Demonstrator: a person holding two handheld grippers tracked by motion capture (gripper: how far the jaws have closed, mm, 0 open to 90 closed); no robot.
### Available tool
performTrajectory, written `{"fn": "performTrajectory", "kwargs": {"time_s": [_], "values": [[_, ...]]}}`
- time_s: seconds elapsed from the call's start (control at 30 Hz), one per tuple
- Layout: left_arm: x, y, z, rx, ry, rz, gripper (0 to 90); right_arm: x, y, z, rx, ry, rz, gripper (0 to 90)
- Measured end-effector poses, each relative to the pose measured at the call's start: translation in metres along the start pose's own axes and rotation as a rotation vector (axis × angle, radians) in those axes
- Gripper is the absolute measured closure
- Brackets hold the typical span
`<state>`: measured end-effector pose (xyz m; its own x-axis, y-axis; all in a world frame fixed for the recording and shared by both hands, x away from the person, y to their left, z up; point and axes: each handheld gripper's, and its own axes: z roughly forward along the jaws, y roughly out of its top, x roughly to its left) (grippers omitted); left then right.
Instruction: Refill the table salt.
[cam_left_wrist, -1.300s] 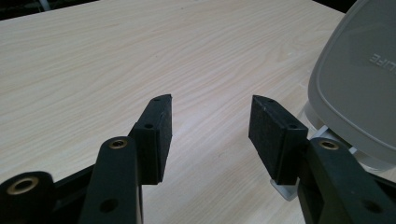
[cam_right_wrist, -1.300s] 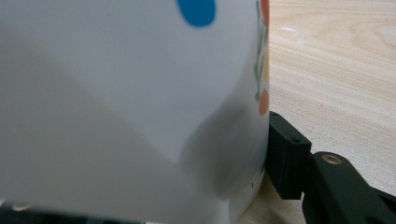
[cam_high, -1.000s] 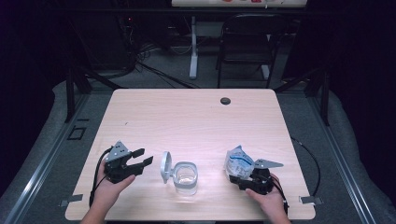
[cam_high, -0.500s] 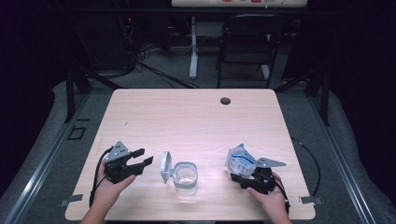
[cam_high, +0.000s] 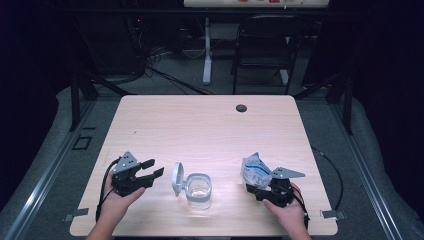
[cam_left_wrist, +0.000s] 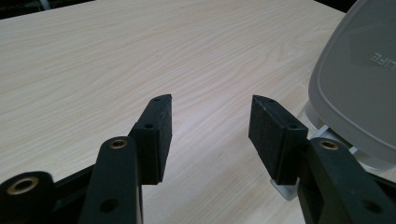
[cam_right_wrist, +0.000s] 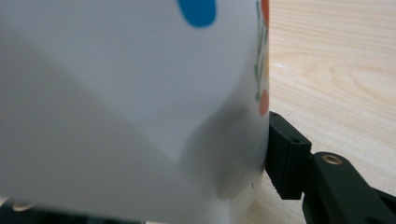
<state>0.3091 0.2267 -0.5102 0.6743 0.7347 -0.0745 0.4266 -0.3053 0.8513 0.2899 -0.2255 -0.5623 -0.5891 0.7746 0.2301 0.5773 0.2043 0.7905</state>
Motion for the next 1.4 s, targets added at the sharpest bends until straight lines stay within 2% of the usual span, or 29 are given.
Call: {"fn": "performTrajectory", "kwargs": {"time_s": [0.03, 0.07, 0.17, 0.2, 0.47, 0.53, 0.63, 0.73, 1.07, 1.4], "values": [[0.000, 0.000, 0.000, 0.001, 0.002, 0.000, 50.1, 0.001, 0.001, 0.001, -0.021, 0.006, 0.009, 48.7], [0.000, 0.000, 0.000, 0.001, 0.002, -0.003, 50.1, 0.002, 0.002, 0.000, -0.010, -0.019, -0.005, 48.7], [0.000, 0.000, 0.000, 0.002, 0.002, -0.004, 50.1, 0.004, 0.004, 0.000, -0.027, -0.035, -0.009, 48.7], [0.000, 0.000, 0.000, 0.001, 0.002, -0.003, 50.1, 0.004, 0.004, -0.001, -0.011, -0.052, -0.027, 48.7], [0.000, 0.000, 0.000, 0.004, 0.002, -0.004, 50.1, 0.009, 0.010, -0.002, -0.011, -0.112, -0.068, 48.7], [0.000, -0.001, 0.000, 0.004, 0.002, -0.005, 50.1, 0.010, 0.011, -0.002, -0.009, -0.108, -0.079, 48.7], [0.001, -0.001, 0.001, 0.001, 0.001, -0.007, 50.1, 0.011, 0.012, -0.002, -0.002, -0.126, -0.095, 48.7], [0.001, -0.001, 0.001, 0.001, 0.001, -0.006, 50.1, 0.014, 0.015, 0.000, -0.002, -0.154, -0.140, 48.7], [0.001, -0.001, 0.001, 0.000, 0.002, -0.007, 50.0, 0.022, 0.019, 0.006, -0.006, -0.175, -0.195, 48.7], [0.001, -0.001, 0.001, 0.004, 0.003, -0.005, 50.1, 0.026, 0.025, 0.013, -0.009, -0.218, -0.266, 48.7]]}}
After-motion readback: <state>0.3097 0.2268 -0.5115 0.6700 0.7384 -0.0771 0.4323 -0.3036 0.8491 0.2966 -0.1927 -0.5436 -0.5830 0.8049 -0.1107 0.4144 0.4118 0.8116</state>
